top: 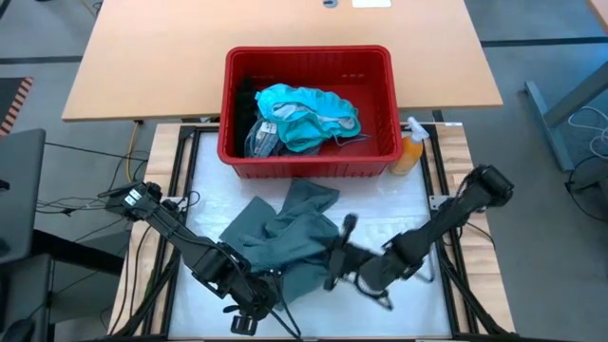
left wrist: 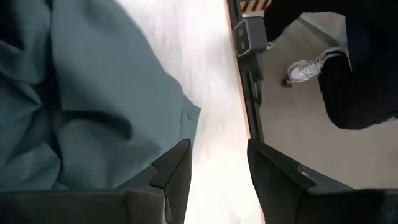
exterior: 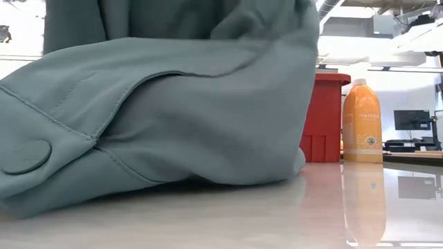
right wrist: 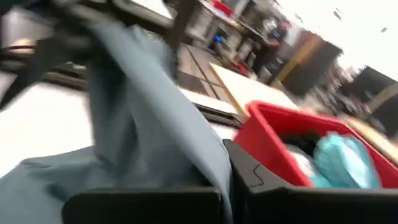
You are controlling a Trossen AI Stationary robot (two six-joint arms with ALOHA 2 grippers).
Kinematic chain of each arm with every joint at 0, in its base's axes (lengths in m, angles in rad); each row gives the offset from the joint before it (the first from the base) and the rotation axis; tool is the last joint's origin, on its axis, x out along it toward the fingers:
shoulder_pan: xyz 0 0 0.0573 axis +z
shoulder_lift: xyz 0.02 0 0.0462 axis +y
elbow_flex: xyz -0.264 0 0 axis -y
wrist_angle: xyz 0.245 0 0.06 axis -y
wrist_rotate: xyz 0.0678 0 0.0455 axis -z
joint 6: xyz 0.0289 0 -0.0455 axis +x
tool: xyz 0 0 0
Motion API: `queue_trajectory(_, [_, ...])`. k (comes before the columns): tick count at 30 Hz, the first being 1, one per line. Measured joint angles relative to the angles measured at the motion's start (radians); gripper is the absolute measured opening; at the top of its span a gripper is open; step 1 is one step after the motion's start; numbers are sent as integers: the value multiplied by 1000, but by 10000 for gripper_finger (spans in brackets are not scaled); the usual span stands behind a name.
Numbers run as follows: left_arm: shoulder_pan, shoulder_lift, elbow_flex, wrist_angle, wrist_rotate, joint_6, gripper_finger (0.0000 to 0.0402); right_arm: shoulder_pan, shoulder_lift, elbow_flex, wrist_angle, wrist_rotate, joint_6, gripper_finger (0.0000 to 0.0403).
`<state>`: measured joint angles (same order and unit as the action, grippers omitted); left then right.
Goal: Fold Laundry from Bin
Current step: Fold the light blue pants
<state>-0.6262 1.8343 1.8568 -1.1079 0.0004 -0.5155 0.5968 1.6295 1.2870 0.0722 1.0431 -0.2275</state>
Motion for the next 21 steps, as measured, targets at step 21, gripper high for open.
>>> queue_trajectory(21, [-63, -4, 5, -339, 14, -203, 146, 35, -196, -36, -1582, -143, 1591, 19])
